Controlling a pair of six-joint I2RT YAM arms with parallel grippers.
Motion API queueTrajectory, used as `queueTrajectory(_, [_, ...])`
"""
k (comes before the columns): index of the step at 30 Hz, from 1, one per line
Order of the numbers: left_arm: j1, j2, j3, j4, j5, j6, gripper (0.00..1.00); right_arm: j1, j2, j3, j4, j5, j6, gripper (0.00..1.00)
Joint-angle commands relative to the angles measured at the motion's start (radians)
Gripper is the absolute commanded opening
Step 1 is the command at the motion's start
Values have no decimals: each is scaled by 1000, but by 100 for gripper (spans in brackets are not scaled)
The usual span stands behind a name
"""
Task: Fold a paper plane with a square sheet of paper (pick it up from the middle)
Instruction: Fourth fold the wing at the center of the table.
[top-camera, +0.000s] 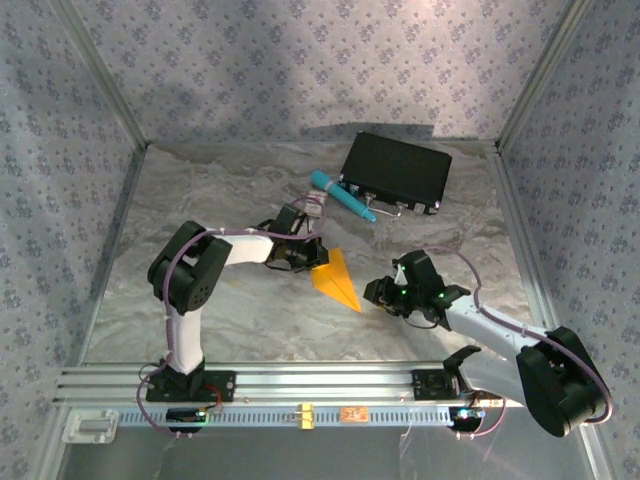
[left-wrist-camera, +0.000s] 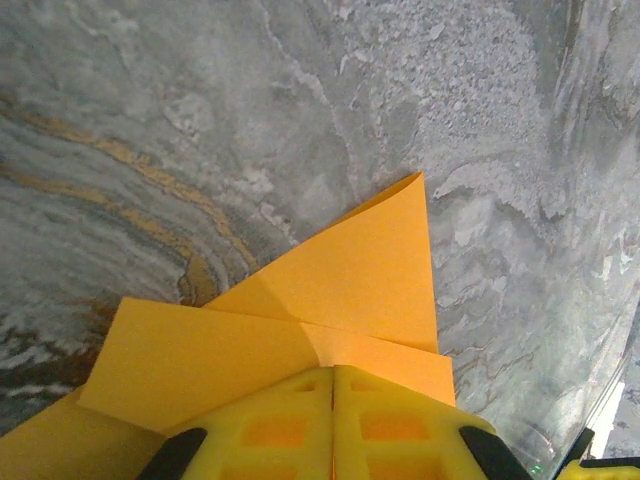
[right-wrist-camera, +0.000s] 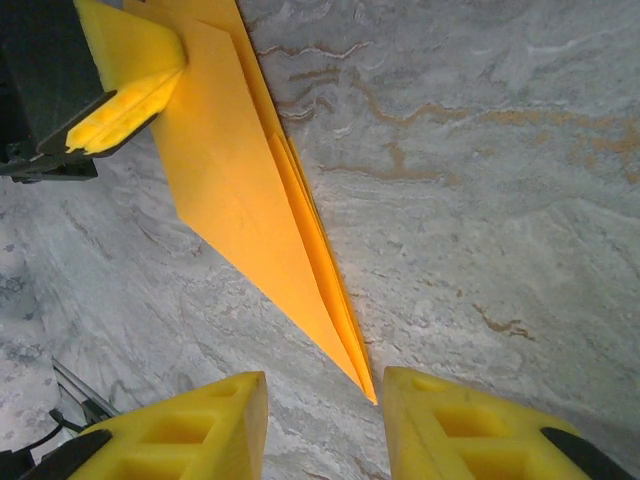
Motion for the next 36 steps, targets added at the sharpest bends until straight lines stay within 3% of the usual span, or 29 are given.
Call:
queueTrajectory(1, [-9,-46,21,-84,-44,26,10,10,9,-11,23,-1,18,36])
queueTrajectory(9, [-37,-111,49,-136,-104,46,21,20,65,0,74,-23,11,35])
queueTrajectory(24, [-66,-30,85,-137,-71,51,14,50,152,27,113,-48,11,36])
queueTrajectory(36, [-29,27,30,-124,-58,38,11,64,159,31,62,-77,25,38])
